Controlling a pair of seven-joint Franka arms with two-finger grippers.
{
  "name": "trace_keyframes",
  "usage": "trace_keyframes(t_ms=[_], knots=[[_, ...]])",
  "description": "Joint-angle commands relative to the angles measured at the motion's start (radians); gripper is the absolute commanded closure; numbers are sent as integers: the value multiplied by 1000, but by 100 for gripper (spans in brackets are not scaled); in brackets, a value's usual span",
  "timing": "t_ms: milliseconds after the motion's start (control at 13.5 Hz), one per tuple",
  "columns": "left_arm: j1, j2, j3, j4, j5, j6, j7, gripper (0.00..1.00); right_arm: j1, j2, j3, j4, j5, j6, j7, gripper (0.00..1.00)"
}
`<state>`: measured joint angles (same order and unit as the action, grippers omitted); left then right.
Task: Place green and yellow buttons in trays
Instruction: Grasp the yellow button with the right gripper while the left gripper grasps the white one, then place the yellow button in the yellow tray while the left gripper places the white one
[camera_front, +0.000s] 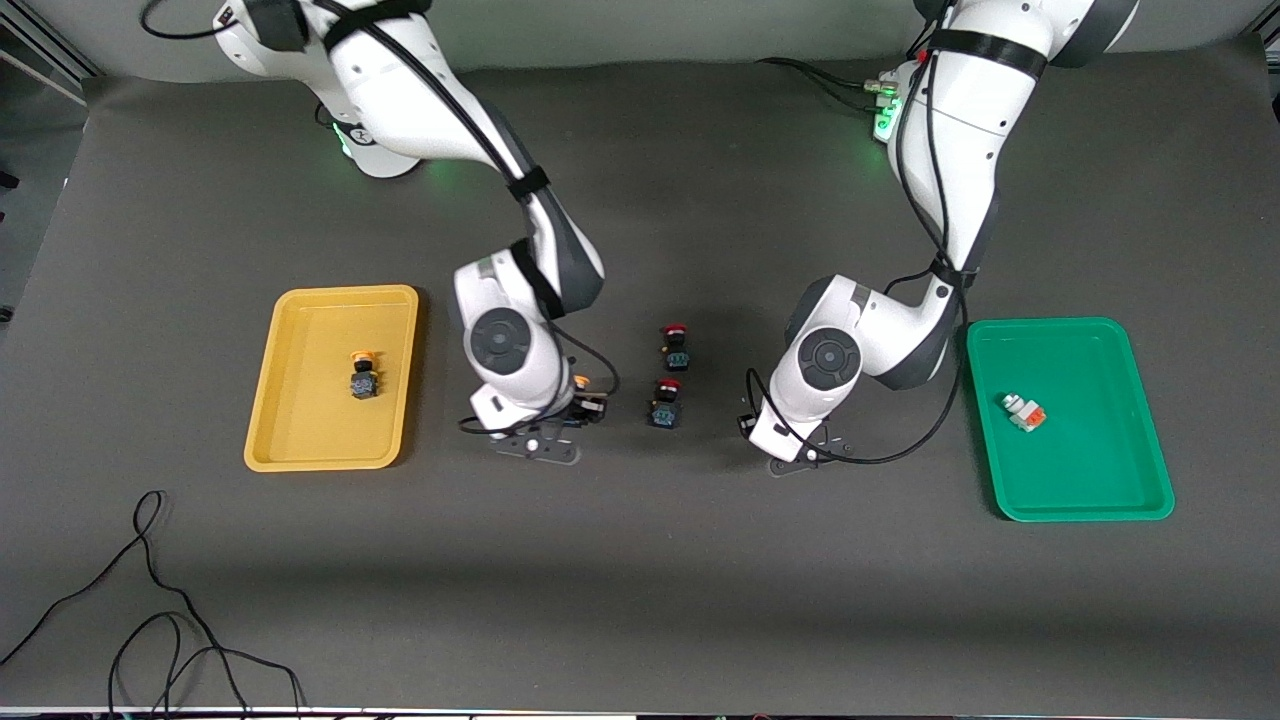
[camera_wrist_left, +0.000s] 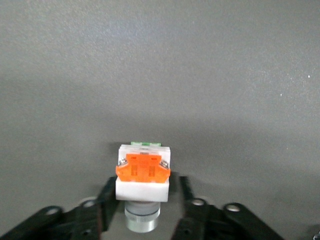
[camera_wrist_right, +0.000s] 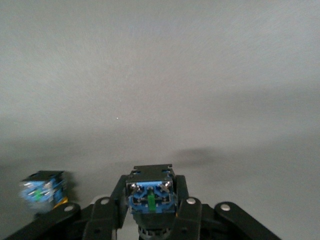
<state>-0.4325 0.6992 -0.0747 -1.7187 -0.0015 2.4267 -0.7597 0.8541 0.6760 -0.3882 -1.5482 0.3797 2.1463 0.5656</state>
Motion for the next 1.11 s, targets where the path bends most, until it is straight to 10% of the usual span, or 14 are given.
trace_keyframes(t_ms=[0,595,1041], knots=[[0,-3,7,4,11,6,-4,64,-21,-163,-61,-26,12,-158,-19,100],[6,-238,6,10,23,-259,-3,72,-13,-303,-438,-41,4,-494,-502,100],[209,-484,6,4,18,-638,415,72,-82,-280,-535,-195,-5,-352,-858,100]])
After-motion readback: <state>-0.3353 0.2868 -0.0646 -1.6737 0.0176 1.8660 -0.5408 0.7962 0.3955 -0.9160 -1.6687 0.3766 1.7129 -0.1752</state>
